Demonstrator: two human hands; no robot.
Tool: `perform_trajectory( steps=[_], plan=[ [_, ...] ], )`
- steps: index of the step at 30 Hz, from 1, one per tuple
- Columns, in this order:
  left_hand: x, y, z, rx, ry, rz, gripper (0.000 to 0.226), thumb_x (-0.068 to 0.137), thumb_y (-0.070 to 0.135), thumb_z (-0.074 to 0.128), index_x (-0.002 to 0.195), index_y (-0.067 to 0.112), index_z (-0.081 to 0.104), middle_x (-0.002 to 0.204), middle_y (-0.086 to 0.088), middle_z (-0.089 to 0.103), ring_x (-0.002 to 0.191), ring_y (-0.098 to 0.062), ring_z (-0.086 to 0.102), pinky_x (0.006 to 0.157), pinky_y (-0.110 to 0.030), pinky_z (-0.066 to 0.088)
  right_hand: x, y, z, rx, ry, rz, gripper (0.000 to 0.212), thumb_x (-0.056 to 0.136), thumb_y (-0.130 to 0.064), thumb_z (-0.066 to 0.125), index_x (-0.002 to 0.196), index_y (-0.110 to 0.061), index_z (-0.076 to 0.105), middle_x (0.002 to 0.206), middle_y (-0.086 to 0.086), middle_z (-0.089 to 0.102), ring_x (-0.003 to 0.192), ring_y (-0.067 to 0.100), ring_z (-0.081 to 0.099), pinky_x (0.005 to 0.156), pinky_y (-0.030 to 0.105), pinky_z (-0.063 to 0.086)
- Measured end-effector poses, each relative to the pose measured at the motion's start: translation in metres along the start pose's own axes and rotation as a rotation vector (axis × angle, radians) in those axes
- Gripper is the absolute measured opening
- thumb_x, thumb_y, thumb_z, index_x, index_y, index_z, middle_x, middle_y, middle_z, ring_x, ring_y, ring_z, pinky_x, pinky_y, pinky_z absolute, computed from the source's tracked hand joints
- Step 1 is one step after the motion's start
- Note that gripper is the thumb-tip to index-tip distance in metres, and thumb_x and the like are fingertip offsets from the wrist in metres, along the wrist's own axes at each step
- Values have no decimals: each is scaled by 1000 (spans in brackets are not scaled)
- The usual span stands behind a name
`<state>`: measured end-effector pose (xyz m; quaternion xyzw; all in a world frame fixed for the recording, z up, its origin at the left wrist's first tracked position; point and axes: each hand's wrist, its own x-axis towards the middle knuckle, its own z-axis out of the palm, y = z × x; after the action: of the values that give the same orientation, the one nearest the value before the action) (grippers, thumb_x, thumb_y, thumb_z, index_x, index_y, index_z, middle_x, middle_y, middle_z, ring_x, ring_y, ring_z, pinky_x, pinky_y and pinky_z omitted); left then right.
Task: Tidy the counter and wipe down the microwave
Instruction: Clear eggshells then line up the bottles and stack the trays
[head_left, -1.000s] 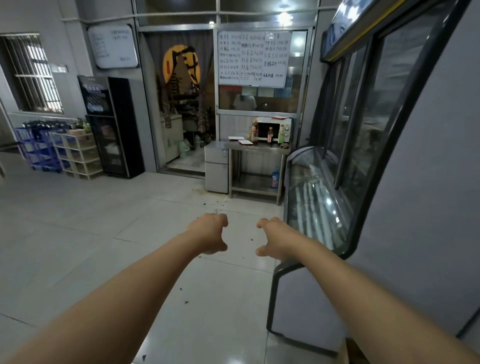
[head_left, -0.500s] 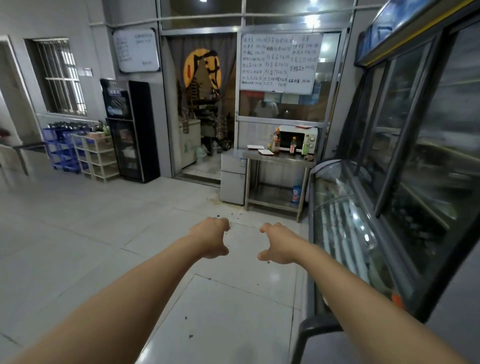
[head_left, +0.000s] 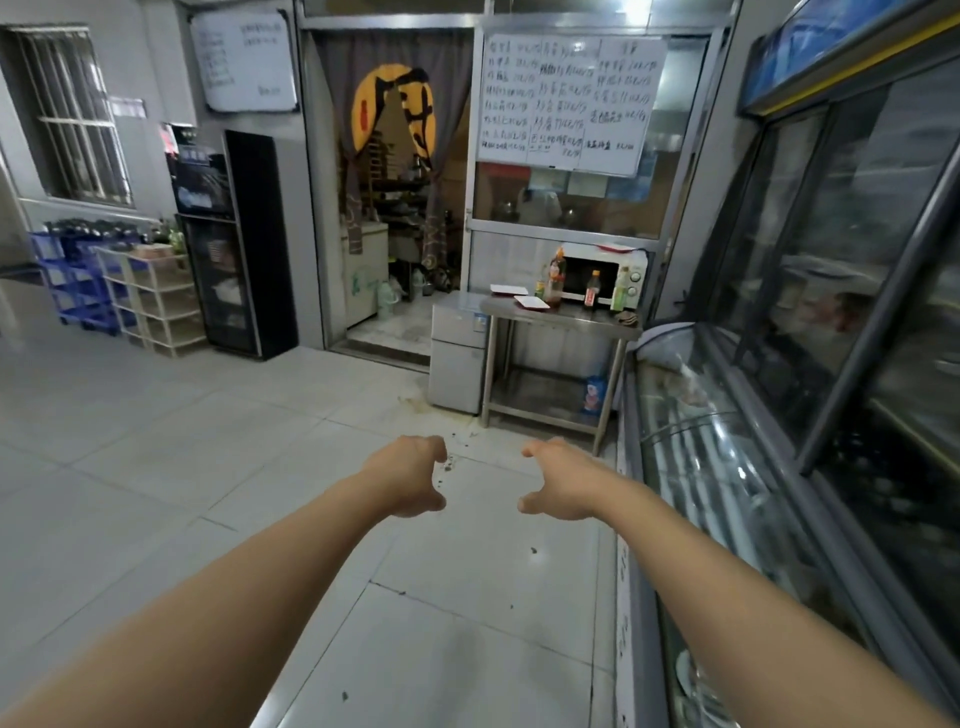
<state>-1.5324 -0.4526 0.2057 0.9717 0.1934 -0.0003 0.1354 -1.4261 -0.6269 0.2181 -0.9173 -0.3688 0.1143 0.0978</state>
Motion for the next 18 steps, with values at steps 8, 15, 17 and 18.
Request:
perform_trajectory(
  steps=[8, 15, 17, 18],
  plan=[
    [160, -60, -31, 37, -25, 93, 58, 79, 29, 71, 130, 19, 45, 131, -3, 52, 117, -22, 50, 93, -31, 45, 146, -1, -25, 28, 9, 94, 76, 83, -37, 67, 145, -20, 26, 150, 6, 28, 134, 25, 34, 103, 34, 35],
    [275, -74, -42, 13, -61, 172, 59, 80, 30, 71, 131, 20, 45, 131, -2, 52, 116, -22, 52, 93, -30, 45, 245, 9, -37, 85, 38, 148, 77, 82, -36, 68, 145, -21, 27, 150, 5, 28, 134, 26, 34, 104, 36, 35],
    [309, -73, -40, 30, -75, 189, 59, 80, 31, 70, 132, 20, 45, 132, -2, 51, 117, -22, 51, 95, -33, 46, 273, 19, -39, 80, 24, 164, 77, 83, -36, 68, 145, -21, 26, 149, 5, 28, 134, 26, 34, 103, 35, 35],
    [325, -73, -39, 37, -79, 196, 58, 80, 31, 70, 132, 20, 45, 132, -2, 52, 117, -23, 51, 96, -34, 46, 287, 25, -41, 78, 17, 169, 77, 83, -37, 68, 145, -21, 26, 149, 5, 28, 134, 26, 34, 103, 35, 35]
  ],
)
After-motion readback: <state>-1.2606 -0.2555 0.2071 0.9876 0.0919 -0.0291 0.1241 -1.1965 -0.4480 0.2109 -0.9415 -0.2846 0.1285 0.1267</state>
